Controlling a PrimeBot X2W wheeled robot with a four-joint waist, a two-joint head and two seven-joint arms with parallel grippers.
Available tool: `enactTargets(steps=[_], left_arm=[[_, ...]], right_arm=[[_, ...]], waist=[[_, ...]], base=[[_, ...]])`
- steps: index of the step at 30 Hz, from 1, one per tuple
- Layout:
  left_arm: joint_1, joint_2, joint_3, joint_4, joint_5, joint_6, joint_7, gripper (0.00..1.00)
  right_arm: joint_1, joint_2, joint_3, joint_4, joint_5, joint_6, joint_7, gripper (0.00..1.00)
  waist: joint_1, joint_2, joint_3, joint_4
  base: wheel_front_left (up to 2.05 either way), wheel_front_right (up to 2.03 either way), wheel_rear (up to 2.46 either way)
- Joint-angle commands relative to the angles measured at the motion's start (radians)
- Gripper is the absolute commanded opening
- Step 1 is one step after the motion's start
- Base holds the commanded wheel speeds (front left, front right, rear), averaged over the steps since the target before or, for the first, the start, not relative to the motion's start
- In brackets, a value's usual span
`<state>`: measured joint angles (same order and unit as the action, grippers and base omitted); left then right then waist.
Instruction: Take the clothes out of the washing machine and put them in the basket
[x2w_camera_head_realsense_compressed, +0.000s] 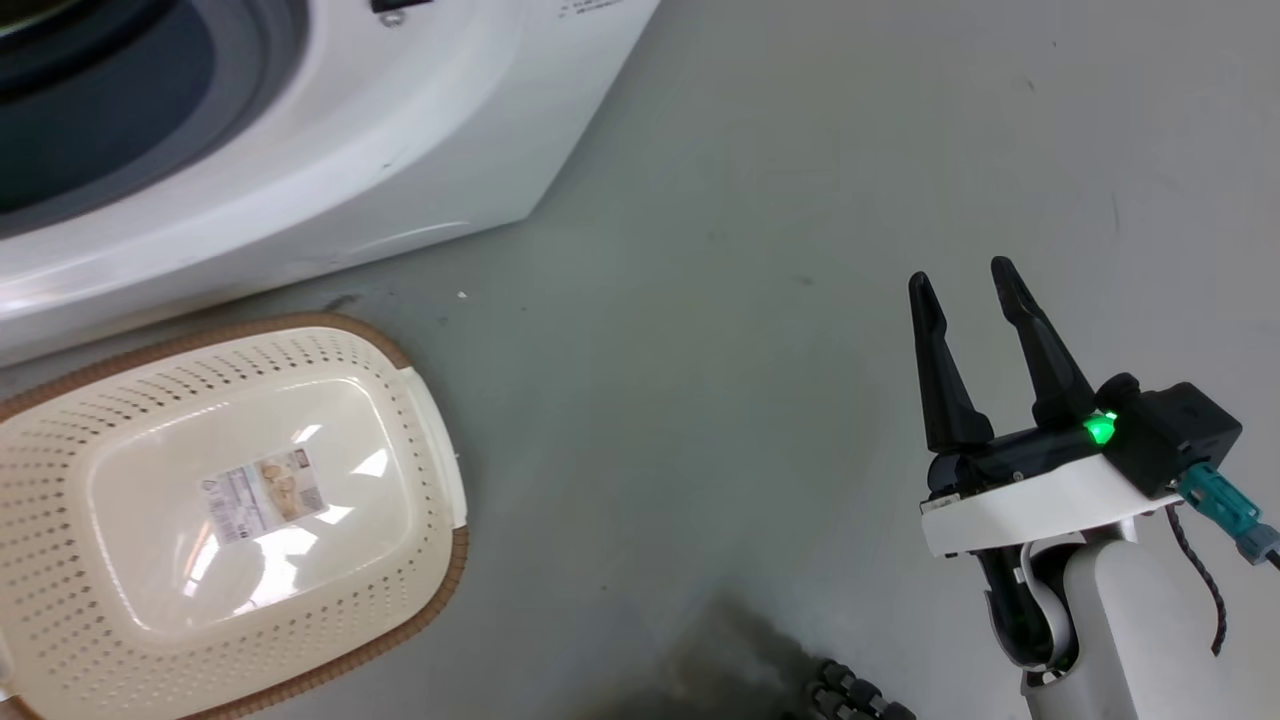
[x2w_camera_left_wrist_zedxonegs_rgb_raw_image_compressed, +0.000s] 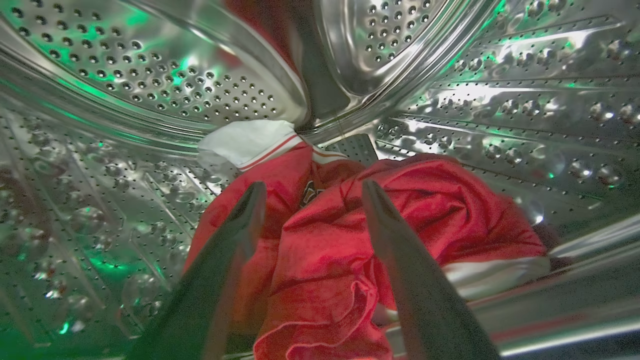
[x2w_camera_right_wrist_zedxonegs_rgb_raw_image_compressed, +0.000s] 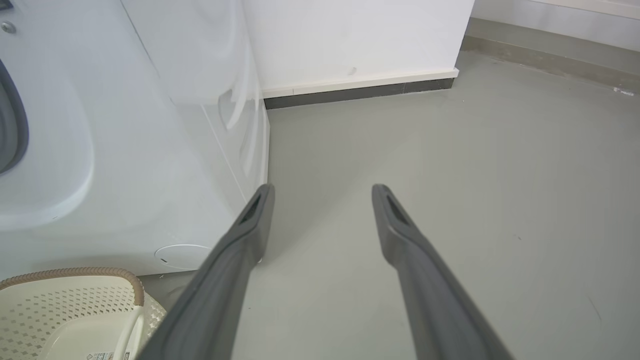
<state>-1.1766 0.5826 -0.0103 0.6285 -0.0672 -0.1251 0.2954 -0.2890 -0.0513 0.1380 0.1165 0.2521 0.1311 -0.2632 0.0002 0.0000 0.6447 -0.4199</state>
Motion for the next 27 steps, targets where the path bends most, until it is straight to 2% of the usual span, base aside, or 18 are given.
enactTargets(steps=[1, 13, 19, 26, 27], left_arm=[[-0.022, 0.01, -0.009, 0.001, 0.003, -0.003, 0.014, 1.0], [-0.141, 0.146, -0.133, -0.009, -0.061, -0.005, 0.362, 1.0], [-0.122, 0.183, -0.142, -0.049, -0.105, -0.005, 0.545, 1.0], [-0.077, 0.187, -0.133, -0.122, -0.145, 0.011, 0.705, 1.0], [-0.072, 0.187, -0.13, -0.134, -0.148, 0.017, 0.715, 0.47]], right_arm=[[-0.012, 0.002, 0.003, -0.002, 0.006, -0.001, -0.002, 1.0], [-0.033, 0.002, 0.055, -0.001, 0.058, -0.001, -0.002, 1.0], [-0.037, 0.002, 0.061, -0.003, 0.07, -0.001, -0.002, 1.0], [-0.048, 0.002, 0.066, 0.002, 0.08, -0.001, -0.002, 1.0], [-0.05, 0.002, 0.066, 0.002, 0.08, -0.001, -0.002, 1.0]], waist=[[-0.0002, 0.0, 0.034, -0.029], [-0.0002, 0.0, 0.105, -0.077], [-0.0002, 0.0, 0.121, -0.086], [-0.0002, 0.0, 0.135, -0.089], [-0.0002, 0.0, 0.135, -0.089]], base=[[0.0, 0.0, 0.0], [0.0, 0.0, 0.0], [0.0, 0.0, 0.0], [0.0, 0.0, 0.0], [0.0, 0.0, 0.0]])
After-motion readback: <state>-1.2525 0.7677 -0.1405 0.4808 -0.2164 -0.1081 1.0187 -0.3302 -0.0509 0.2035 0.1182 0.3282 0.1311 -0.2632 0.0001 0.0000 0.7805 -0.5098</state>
